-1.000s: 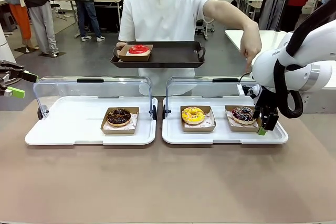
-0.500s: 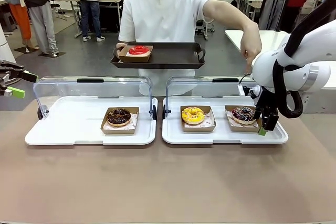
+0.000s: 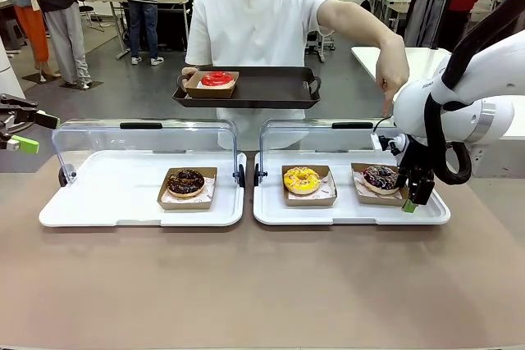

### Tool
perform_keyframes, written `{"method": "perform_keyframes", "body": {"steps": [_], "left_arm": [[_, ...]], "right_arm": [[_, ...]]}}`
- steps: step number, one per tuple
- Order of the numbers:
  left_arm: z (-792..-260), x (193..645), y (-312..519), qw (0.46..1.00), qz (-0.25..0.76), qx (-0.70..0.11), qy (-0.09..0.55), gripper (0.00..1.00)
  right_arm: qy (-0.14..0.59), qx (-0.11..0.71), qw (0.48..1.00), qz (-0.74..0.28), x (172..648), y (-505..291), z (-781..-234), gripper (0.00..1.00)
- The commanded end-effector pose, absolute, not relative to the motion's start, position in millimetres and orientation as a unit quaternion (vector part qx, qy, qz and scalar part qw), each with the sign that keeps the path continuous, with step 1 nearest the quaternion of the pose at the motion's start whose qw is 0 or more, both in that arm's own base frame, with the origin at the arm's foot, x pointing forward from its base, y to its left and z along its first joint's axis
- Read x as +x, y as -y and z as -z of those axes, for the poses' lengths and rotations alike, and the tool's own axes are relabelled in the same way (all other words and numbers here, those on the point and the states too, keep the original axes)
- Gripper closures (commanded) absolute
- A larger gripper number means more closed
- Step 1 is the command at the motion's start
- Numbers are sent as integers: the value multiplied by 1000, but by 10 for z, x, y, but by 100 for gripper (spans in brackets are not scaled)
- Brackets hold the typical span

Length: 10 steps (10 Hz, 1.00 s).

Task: Provide the desired donut to the person.
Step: Pick up and lift the Paper togo box containing the Donut pointed at by the person.

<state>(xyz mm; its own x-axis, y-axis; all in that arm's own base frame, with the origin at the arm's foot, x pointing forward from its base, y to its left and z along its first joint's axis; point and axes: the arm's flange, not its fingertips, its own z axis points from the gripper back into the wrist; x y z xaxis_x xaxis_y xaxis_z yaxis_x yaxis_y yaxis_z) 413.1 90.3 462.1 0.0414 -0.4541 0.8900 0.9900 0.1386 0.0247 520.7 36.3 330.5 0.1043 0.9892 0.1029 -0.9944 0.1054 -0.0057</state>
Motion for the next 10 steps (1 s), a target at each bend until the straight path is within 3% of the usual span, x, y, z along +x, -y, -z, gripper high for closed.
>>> {"method": "perform_keyframes", "body": {"steps": [1,10], "left_arm": [[-4631,4124,-910,639,565,-334,402,0],[-4631,4124,-910,639,565,-334,402,0]], "right_arm": [[32,34,733,-678,5249,-362,-3277,0],[32,32,708,-704,5048,-497,-3321,0]]}}
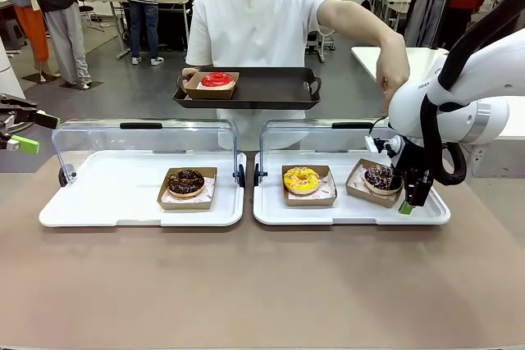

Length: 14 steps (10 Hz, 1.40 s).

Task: Provide the desired donut to the person.
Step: Pick up and lift the Paper togo box containing the Donut pointed at by the person.

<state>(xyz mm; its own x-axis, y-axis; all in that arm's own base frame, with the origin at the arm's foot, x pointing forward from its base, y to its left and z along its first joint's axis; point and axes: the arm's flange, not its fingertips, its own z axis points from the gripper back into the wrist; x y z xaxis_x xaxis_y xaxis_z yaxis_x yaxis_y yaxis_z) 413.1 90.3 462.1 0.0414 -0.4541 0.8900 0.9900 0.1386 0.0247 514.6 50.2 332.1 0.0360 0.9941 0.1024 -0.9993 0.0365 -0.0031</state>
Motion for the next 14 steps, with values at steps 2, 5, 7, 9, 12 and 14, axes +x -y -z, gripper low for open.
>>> {"method": "perform_keyframes", "body": {"steps": [2,5,7,9,12,14], "left_arm": [[-4631,4124,-910,639,565,-334,402,0],[-4631,4124,-910,639,565,-334,402,0],[-4631,4124,-910,639,565,-334,402,0],[-4631,4124,-910,639,565,-334,402,0],[-4631,4124,-910,639,565,-334,402,0],[-4631,4124,-910,639,565,-334,402,0]], "right_arm": [[31,32,707,-706,5037,-520,-3322,0],[30,32,709,-704,5041,-512,-3317,0],[28,31,712,-701,5061,-493,-3311,0],[29,22,716,-697,5089,-458,-3328,0],[32,11,729,-683,5132,-419,-3344,0],[33,10,732,-680,5149,-406,-3346,0]]}}
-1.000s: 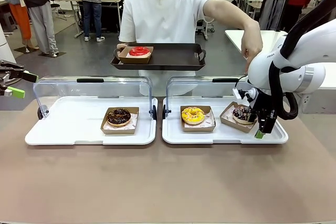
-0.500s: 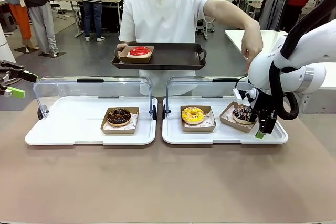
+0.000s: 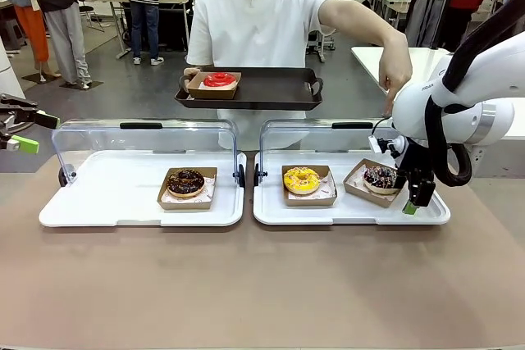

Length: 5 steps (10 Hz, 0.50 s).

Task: Provide the desired donut to the person.
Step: Pick up and lift the Paper togo box containing the Donut pointed at by the person.

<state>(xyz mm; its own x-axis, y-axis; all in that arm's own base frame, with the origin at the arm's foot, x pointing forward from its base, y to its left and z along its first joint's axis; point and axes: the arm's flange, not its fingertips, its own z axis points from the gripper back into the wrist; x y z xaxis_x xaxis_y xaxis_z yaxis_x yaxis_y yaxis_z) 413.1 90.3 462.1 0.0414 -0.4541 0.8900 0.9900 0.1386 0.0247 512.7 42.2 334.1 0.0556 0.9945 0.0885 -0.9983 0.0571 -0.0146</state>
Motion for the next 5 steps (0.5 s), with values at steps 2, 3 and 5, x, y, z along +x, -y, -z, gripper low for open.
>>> {"method": "perform_keyframes", "body": {"steps": [2,3,5], "left_arm": [[-4631,4124,-910,639,565,-334,402,0],[-4631,4124,-910,639,565,-334,402,0],[-4631,4124,-910,639,565,-334,402,0]], "right_arm": [[34,8,735,-677,5155,-399,-3353,0],[33,8,734,-678,5150,-406,-3347,0],[30,10,727,-686,5103,-461,-3334,0]]}}
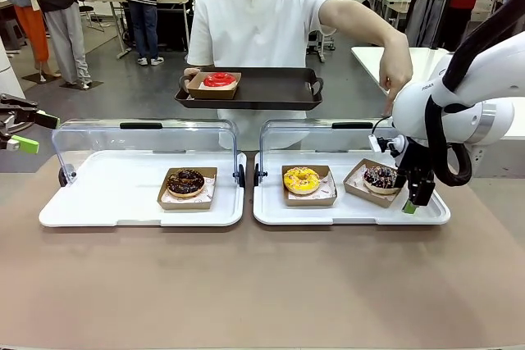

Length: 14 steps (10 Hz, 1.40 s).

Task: Provide the desired donut to the person.
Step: Pick up and lift the Paper togo box containing the Donut pointed at by the person.

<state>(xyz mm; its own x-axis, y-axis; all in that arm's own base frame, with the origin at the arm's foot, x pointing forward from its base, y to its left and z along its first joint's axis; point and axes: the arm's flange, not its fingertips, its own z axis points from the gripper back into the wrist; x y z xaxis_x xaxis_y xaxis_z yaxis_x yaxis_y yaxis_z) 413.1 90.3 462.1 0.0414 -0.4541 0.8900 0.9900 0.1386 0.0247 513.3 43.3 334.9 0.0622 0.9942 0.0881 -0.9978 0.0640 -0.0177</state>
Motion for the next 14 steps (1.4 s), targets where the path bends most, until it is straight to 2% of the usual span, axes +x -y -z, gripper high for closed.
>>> {"method": "perform_keyframes", "body": {"steps": [1,9,10,11,12,13,14], "left_arm": [[-4631,4124,-910,639,565,-334,402,0],[-4631,4124,-910,639,565,-334,402,0],[-4631,4124,-910,639,565,-334,402,0],[-4631,4124,-910,639,565,-334,402,0],[-4631,4124,-910,639,565,-334,402,0],[-4631,4124,-910,639,565,-334,402,0],[-4631,4124,-910,639,565,-334,402,0]], "right_arm": [[30,11,722,-691,5088,-474,-3333,0],[11,32,706,-707,5058,-522,-3233,0],[8,32,703,-710,5057,-517,-3232,2],[7,29,699,-714,5056,-515,-3232,59],[8,29,698,-715,5055,-515,-3232,62],[10,29,699,-715,5054,-518,-3232,100],[10,29,699,-714,5055,-518,-3231,100]]}}
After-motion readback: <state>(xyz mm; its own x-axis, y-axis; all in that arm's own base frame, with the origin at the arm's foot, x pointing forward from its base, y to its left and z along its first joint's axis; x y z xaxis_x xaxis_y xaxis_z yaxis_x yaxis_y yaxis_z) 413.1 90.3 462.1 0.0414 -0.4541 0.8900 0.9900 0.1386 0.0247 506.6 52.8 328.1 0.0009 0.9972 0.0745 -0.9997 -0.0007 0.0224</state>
